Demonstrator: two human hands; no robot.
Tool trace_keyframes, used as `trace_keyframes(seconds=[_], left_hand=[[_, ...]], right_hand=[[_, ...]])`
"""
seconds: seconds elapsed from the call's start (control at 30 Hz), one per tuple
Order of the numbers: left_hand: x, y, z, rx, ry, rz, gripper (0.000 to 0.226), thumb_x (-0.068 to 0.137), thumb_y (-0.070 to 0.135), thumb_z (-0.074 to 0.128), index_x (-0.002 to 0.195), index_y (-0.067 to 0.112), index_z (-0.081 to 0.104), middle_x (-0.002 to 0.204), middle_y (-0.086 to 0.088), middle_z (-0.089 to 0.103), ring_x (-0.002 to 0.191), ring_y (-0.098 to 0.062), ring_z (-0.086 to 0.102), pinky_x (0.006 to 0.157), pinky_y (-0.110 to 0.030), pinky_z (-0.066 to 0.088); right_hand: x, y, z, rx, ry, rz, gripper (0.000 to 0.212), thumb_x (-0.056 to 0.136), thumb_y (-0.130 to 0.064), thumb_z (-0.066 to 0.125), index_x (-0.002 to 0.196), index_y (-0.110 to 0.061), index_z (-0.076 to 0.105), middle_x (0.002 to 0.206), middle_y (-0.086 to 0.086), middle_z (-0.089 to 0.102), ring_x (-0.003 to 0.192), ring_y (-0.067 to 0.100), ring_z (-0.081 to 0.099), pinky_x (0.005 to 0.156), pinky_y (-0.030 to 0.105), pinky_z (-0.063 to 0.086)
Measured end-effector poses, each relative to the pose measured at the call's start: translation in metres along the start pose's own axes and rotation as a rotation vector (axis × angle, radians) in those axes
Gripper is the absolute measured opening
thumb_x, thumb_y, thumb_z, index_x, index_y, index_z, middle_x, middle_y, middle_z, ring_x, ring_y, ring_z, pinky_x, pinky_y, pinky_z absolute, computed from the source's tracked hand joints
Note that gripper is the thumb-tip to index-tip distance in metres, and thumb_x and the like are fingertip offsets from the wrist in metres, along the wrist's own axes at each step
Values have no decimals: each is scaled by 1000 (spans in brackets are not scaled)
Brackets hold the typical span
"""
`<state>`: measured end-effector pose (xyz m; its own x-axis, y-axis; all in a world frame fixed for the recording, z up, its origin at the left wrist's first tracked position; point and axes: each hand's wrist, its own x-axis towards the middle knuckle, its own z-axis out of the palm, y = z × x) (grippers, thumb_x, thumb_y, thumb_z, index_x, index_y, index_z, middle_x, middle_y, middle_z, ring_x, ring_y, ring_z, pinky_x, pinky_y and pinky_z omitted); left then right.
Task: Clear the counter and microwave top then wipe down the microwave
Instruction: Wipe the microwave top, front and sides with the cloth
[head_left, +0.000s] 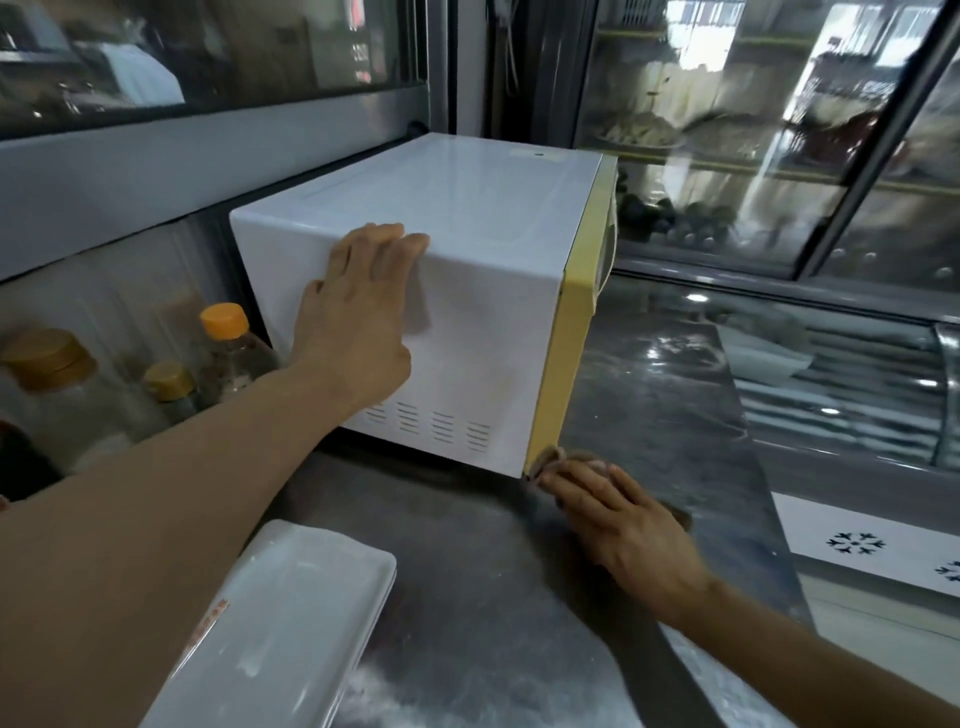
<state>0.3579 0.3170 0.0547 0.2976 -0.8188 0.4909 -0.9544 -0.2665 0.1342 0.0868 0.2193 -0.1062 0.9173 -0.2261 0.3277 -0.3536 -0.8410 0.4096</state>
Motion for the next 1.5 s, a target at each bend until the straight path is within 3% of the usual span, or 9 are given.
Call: trace_keyframes(seconds=[0.13, 0.3, 0.4, 0.77, 0.97, 1.03, 1.23, 1.37, 1.5], left_hand=[[2, 1, -9, -5, -69, -14, 91, 68, 4, 69, 144, 20, 23, 152, -3, 17, 141, -24, 12, 91, -47, 42], [4, 4, -17, 6, -133, -34, 91, 69, 5, 69, 144, 22, 20, 151, 0, 14, 140, -22, 11, 93, -46, 41], [5, 4, -19, 21, -148, -35, 91, 70, 6, 70, 144, 22, 20, 151, 0, 14, 140, -22, 13, 94, -45, 41], [2, 5, -2, -2, 3, -13, 89, 65, 0, 67, 141, 19, 24, 147, -6, 19, 134, -26, 14, 93, -45, 40], [1, 7, 5, 7, 42, -11, 90, 65, 1, 65, 142, 19, 22, 148, -8, 18, 136, -30, 16, 90, -42, 41], [1, 6, 7, 8, 56, -2, 89, 65, 1, 64, 141, 18, 23, 148, -9, 18, 136, -31, 16, 87, -42, 42], [2, 3, 13, 35, 66, 2, 90, 66, 3, 63, 142, 20, 19, 149, -8, 16, 137, -31, 15, 88, -40, 42], [3, 3, 13, 24, 67, 2, 89, 66, 2, 63, 142, 21, 20, 148, -7, 17, 136, -30, 15, 89, -39, 41], [3, 3, 10, 14, 42, -9, 88, 67, 4, 65, 141, 20, 21, 149, -7, 16, 137, -29, 14, 91, -39, 41]], right_hand=[[10, -3, -57, 564, 299, 482, 62, 75, 4, 65, 133, -16, 53, 144, 5, 45, 131, 24, 44, 93, 32, 51], [74, 7, -128, 901, 479, 608, 64, 92, -19, 45, 150, -17, 20, 159, -9, 2, 140, -9, 5, 111, 4, 7], [116, 6, -134, 952, 446, 639, 78, 85, -22, 35, 152, -14, -3, 157, -7, -21, 144, 4, -16, 118, 23, -4], [140, -15, -72, 844, 766, 885, 66, 92, 4, 40, 149, -6, 9, 153, 14, 14, 142, 18, 15, 115, 19, 19], [122, -32, -44, 930, 706, 908, 60, 97, -11, 39, 149, -12, 9, 145, -2, 17, 130, -1, 27, 109, 21, 31], [111, -41, -26, 1000, 622, 943, 62, 94, -21, 38, 149, -15, 9, 146, 2, 20, 124, 16, 42, 100, 43, 46], [87, -64, 8, 687, 328, 926, 27, 103, -45, 20, 111, -70, 26, 101, -43, 48, 96, -8, 55, 87, 43, 54], [82, -67, 6, 719, 235, 905, 25, 100, -50, 10, 118, -59, 25, 91, -35, 51, 76, 2, 59, 63, 31, 55], [78, -58, 10, 604, 160, 862, 19, 104, -33, 20, 110, -20, 32, 98, -7, 41, 67, 14, 56, 55, 34, 49]])
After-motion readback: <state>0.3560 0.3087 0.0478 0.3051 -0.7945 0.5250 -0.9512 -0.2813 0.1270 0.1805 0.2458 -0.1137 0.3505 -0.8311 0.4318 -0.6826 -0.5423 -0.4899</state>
